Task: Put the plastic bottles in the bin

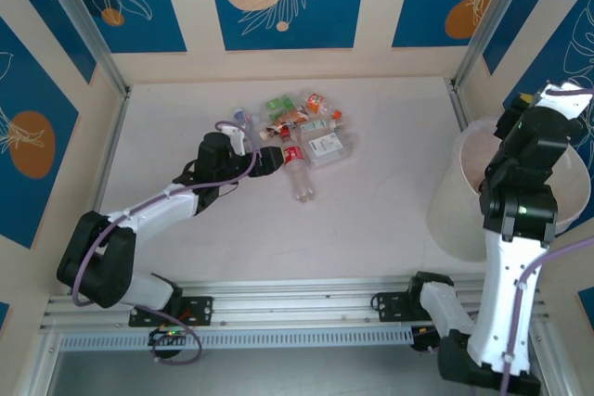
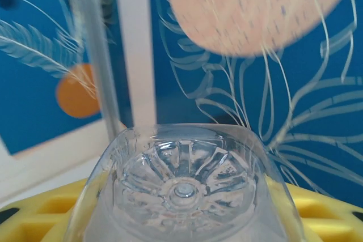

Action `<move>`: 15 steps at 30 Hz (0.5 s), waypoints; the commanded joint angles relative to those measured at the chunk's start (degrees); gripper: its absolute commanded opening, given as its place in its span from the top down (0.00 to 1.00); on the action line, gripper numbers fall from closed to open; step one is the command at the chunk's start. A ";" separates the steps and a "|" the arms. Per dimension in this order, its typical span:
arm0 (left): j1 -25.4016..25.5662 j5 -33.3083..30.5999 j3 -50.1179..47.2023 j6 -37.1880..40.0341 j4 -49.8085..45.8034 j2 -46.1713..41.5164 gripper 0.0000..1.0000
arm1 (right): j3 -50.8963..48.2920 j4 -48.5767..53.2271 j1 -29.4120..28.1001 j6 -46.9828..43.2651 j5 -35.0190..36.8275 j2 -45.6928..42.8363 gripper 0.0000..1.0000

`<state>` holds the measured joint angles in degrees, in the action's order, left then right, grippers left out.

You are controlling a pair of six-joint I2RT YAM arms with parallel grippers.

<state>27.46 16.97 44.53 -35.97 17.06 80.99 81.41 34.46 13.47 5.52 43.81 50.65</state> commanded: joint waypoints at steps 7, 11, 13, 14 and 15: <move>0.40 -0.22 3.06 0.33 0.43 2.36 0.00 | -6.18 11.96 9.20 9.58 -4.23 -2.77 0.62; 0.37 1.11 4.66 -0.02 0.04 4.05 0.00 | -10.73 12.19 9.21 10.45 -9.38 -5.12 0.26; 0.41 1.50 5.16 -0.43 -0.01 4.52 0.00 | -9.82 13.54 9.22 11.01 -9.10 -4.88 0.11; 0.35 1.54 5.21 -0.58 0.08 4.65 0.00 | -8.93 14.32 9.04 11.25 -8.58 -4.56 0.07; 0.40 1.56 5.28 -0.73 0.16 4.76 0.00 | -8.14 14.94 8.96 11.51 -8.15 -4.36 0.06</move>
<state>27.51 17.04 47.75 -36.07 16.99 85.06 71.16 47.86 22.52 15.42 36.53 46.46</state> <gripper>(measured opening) 0.999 0.931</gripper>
